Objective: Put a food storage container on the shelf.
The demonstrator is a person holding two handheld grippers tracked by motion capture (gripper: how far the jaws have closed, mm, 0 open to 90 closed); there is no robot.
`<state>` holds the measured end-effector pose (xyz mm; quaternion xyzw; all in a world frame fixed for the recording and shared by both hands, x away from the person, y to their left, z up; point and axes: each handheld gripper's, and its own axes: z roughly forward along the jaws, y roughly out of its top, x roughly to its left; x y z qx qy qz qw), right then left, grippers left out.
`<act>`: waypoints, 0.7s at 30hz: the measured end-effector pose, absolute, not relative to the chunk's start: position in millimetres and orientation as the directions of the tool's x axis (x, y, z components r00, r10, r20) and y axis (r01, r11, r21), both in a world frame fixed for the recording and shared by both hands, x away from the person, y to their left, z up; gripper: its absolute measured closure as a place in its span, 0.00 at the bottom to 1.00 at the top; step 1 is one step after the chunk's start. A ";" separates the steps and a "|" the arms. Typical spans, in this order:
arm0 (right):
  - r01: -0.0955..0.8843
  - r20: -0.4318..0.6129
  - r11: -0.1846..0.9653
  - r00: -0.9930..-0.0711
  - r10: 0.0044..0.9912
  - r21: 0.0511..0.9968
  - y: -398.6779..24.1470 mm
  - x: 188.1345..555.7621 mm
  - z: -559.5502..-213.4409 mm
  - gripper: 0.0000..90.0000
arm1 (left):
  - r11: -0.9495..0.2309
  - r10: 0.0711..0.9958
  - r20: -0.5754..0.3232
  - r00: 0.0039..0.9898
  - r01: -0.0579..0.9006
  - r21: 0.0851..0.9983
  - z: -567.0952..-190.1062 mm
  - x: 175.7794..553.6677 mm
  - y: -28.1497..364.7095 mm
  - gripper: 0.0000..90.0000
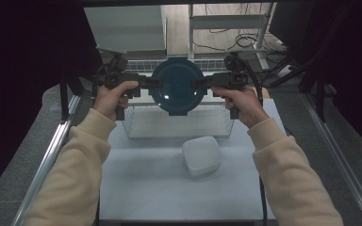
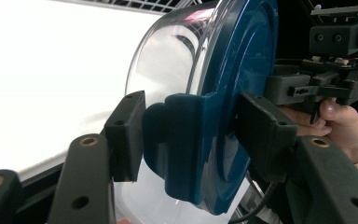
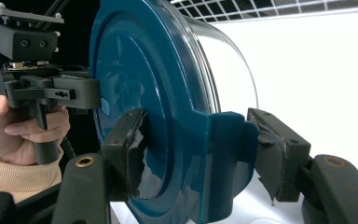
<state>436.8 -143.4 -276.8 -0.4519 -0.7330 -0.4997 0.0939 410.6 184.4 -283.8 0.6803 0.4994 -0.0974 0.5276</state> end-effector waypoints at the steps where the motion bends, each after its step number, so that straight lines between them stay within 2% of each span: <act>1: 0.758 0.593 0.090 -0.573 0.567 0.646 -143.1 440.2 -276.1 0.44 | 0.058 0.579 -0.659 0.479 0.782 0.620 -282.3 414.5 184.5 0.49; 8: 0.770 0.603 0.091 -0.562 0.567 0.632 -141.7 464.4 -277.6 0.44 | 0.065 0.569 -0.679 0.463 0.798 0.599 -288.0 435.9 186.7 0.49; 16: 0.772 0.598 0.096 -0.558 0.576 0.629 -138.0 476.2 -275.6 0.44 | 0.078 0.556 -0.698 0.452 0.807 0.586 -291.2 447.2 190.7 0.49; 21: 0.799 0.621 0.095 -0.531 0.577 0.594 -138.1 487.4 -284.9 0.44 | 0.082 0.561 -0.712 0.422 0.828 0.555 -301.8 458.6 189.4 0.49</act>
